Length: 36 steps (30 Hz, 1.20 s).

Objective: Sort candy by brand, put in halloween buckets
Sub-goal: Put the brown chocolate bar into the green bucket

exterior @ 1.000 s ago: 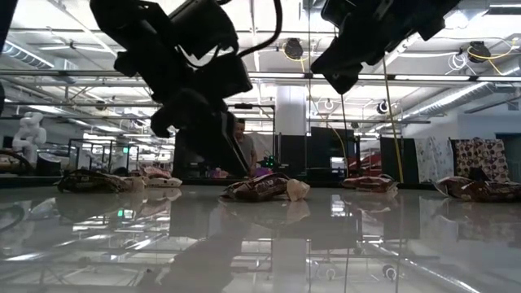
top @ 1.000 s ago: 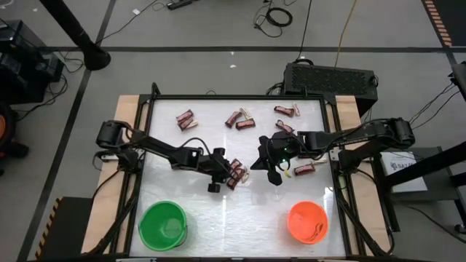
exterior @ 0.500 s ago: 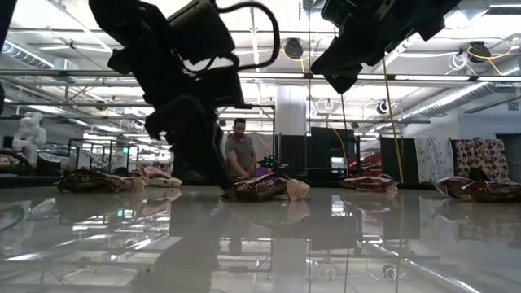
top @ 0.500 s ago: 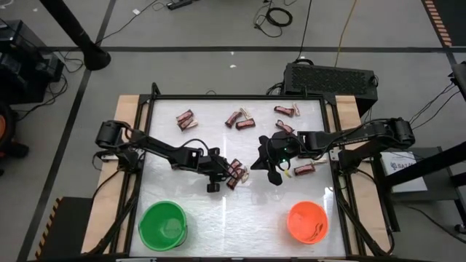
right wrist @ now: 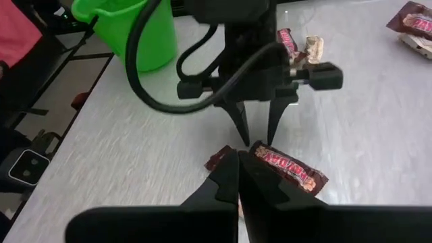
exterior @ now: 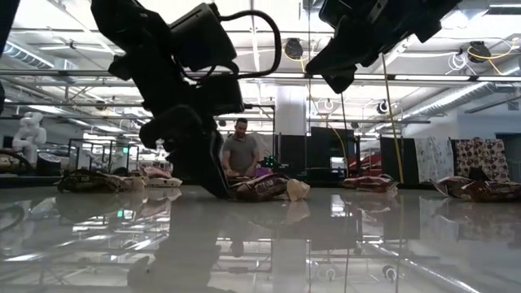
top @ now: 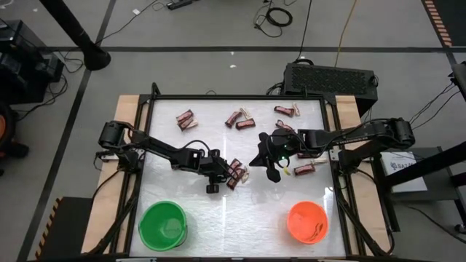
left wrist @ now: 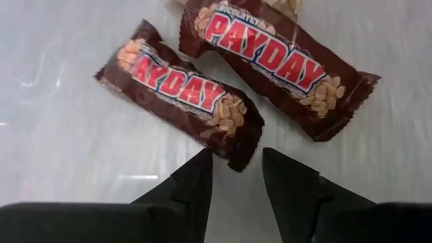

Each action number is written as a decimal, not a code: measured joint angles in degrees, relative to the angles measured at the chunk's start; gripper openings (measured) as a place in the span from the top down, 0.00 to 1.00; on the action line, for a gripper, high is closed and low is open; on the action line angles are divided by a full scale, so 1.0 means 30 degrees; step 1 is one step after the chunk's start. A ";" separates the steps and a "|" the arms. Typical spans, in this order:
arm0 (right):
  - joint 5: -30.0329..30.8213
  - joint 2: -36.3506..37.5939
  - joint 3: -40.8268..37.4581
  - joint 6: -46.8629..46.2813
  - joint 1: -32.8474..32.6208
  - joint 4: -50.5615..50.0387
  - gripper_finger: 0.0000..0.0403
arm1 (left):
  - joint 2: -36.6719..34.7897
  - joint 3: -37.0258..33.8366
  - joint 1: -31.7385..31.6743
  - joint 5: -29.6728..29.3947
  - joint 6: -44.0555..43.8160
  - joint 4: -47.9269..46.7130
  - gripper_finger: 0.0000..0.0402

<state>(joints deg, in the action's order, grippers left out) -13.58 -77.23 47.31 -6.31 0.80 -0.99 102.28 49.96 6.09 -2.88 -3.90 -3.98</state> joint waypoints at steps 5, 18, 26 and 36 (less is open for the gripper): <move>0.0000 0.0000 -0.0007 -0.0007 0.0000 0.0357 1.00 | 0.0389 0.0043 -0.0009 0.0636 -0.0050 0.0251 0.66; 0.0013 0.0000 -0.0007 -0.0007 0.0000 0.1007 1.00 | 0.0473 0.0021 -0.0012 0.0504 -0.0109 0.0803 0.84; 0.0168 0.0000 -0.0007 0.0044 0.0000 0.0976 1.00 | 0.0282 -0.0005 -0.0001 0.0304 -0.0589 0.0734 0.99; 0.0160 -0.0007 -0.0022 0.0046 0.0000 0.0648 1.00 | -0.0992 -0.0059 -0.0307 -0.1423 -0.0557 0.0071 1.00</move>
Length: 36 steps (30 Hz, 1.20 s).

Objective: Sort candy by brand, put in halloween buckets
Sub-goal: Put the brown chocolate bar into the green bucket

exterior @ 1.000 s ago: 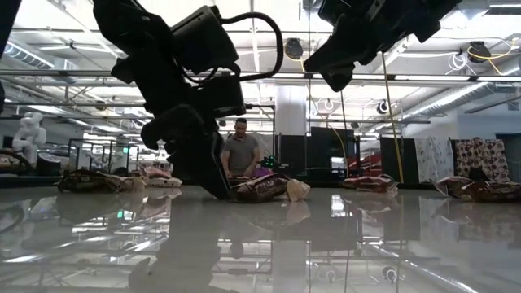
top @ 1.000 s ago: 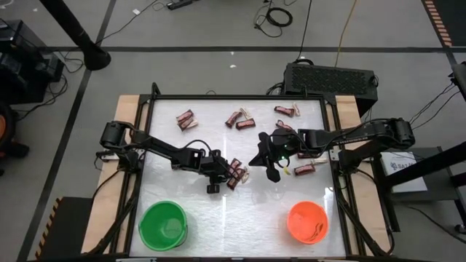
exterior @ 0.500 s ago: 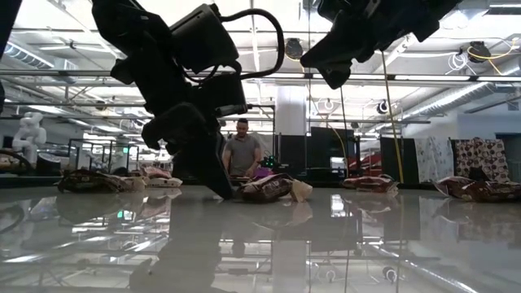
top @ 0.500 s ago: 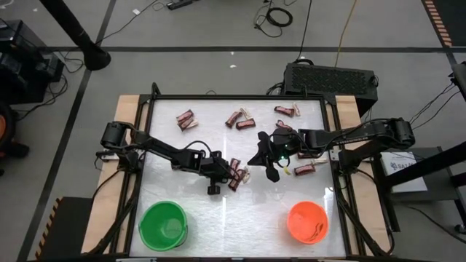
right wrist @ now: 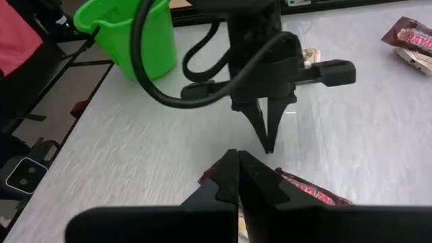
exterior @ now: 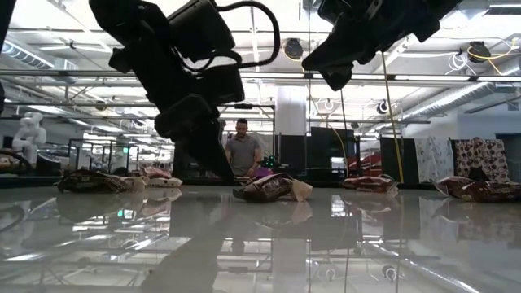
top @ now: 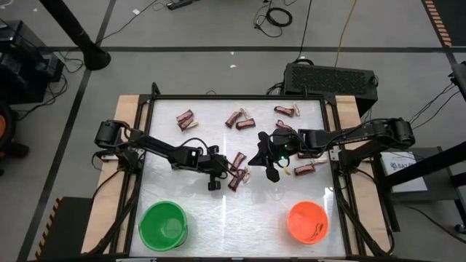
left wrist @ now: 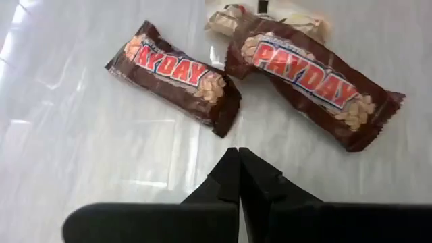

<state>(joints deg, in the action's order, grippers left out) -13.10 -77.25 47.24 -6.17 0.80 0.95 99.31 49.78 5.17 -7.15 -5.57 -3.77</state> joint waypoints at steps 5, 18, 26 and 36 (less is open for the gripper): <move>0.0000 0.0000 0.0000 -0.0006 0.0000 -0.0010 1.00 | -0.0146 0.0007 -0.0382 0.0770 -0.0113 0.0162 0.99; -0.0007 0.0000 0.0000 -0.0017 0.0000 -0.0007 1.00 | 0.0764 0.0032 -0.0639 0.0836 -0.3814 0.1721 0.56; -0.0015 -0.0007 0.0000 -0.0068 0.0000 -0.0006 1.00 | 0.2531 0.0058 -0.0630 0.0558 -0.4994 0.4170 0.38; -0.0015 -0.0007 0.0000 -0.0064 0.0000 -0.0145 1.00 | 0.2827 0.0121 -0.0575 -0.0548 -0.4879 0.3873 0.58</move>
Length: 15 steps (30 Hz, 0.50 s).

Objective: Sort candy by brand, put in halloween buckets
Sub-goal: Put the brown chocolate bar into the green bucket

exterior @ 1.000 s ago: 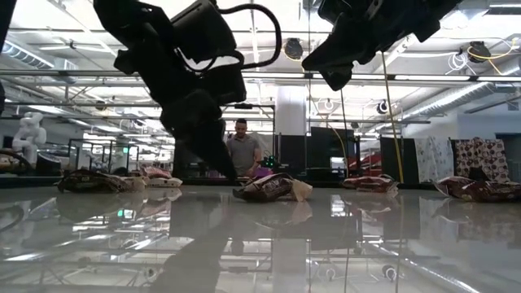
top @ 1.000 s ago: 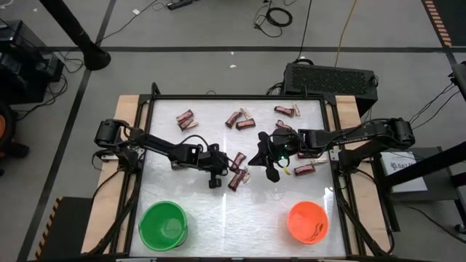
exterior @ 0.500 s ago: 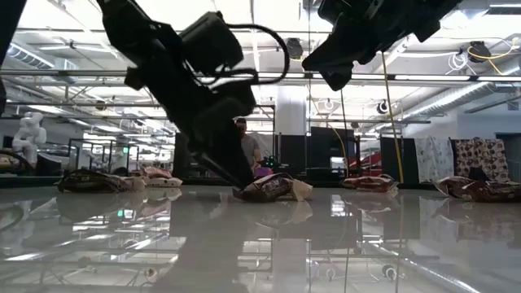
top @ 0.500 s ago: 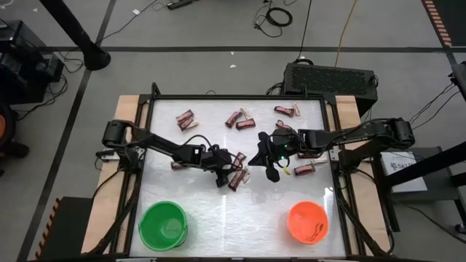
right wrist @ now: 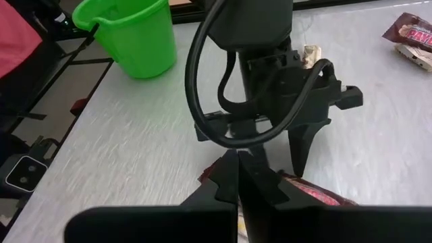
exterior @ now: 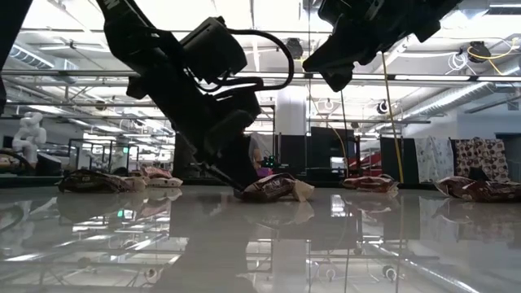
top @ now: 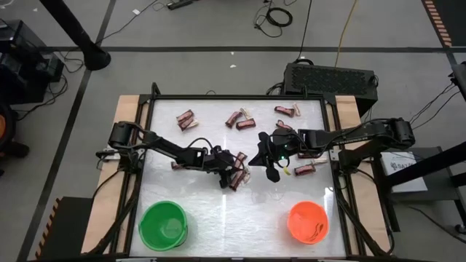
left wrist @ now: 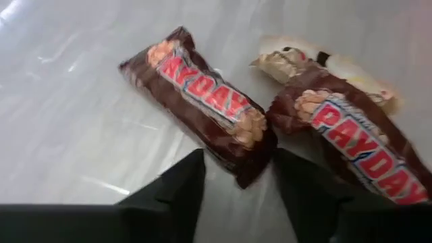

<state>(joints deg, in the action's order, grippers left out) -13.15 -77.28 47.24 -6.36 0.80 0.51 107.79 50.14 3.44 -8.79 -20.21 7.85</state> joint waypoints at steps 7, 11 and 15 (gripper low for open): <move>-0.0007 0.0000 0.0000 0.0061 0.0094 0.0007 1.00 | -0.0296 -0.0036 -0.0051 -0.0369 -0.1006 -0.0765 0.96; 0.0000 0.0000 0.0000 0.0047 0.0241 0.0007 1.00 | -0.1258 0.0016 -0.0023 -0.0210 -0.1015 -0.1843 0.99; 0.0000 0.0000 0.0000 0.0088 0.0360 0.0006 1.00 | -0.3299 0.0530 -0.0018 0.1105 -0.0832 -0.3881 0.99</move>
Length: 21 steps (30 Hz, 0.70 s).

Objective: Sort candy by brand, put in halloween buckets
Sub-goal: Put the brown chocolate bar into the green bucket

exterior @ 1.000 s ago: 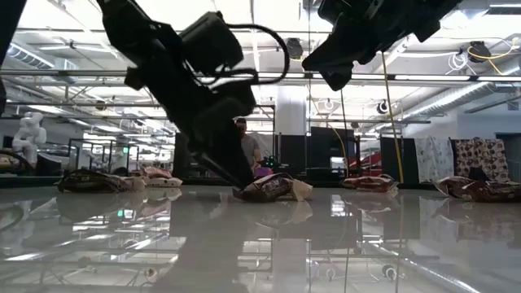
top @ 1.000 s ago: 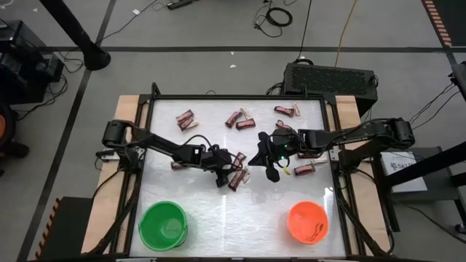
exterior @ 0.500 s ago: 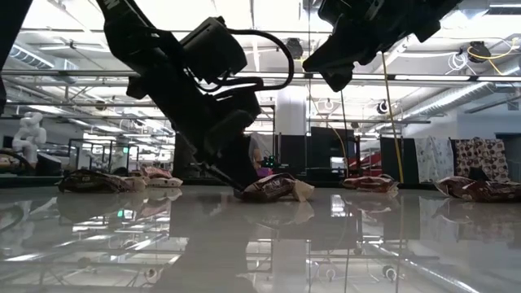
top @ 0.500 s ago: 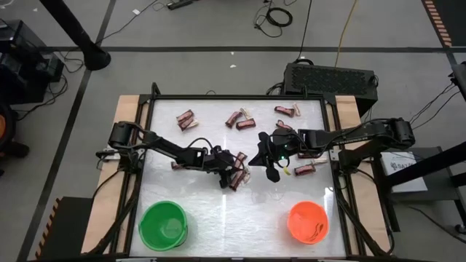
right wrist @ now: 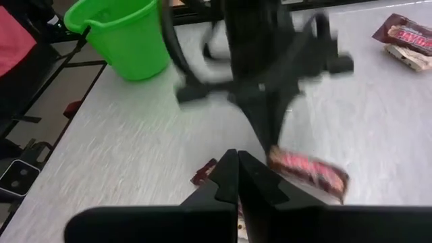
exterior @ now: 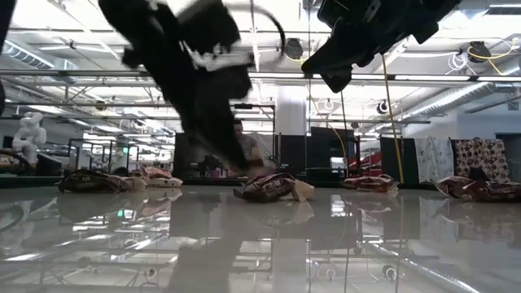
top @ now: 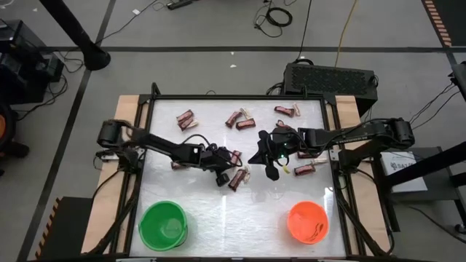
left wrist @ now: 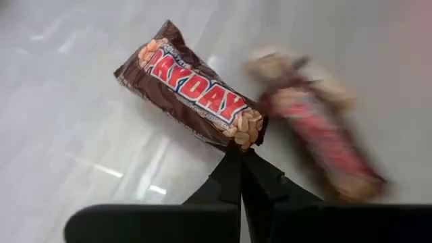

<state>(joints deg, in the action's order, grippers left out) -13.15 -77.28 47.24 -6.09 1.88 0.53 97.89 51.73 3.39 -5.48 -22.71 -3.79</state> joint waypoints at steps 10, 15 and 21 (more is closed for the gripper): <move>0.2469 0.0000 0.0000 0.2682 0.0113 0.0110 1.00 | -0.6674 0.1296 0.0040 0.2322 0.2417 -0.9210 1.00; 0.3438 0.0000 0.0007 0.3466 0.0487 0.0759 1.00 | -1.0081 0.1397 0.0254 0.8084 -0.0086 -1.0644 1.00; 0.3439 0.0000 0.0007 0.3445 0.0770 0.1347 1.00 | -1.2226 0.1382 0.3255 1.1352 -0.3806 -1.1381 1.00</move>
<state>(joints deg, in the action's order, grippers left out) -2.83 -77.28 47.27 4.24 4.19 4.57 61.21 55.88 13.15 28.58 -34.13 -37.94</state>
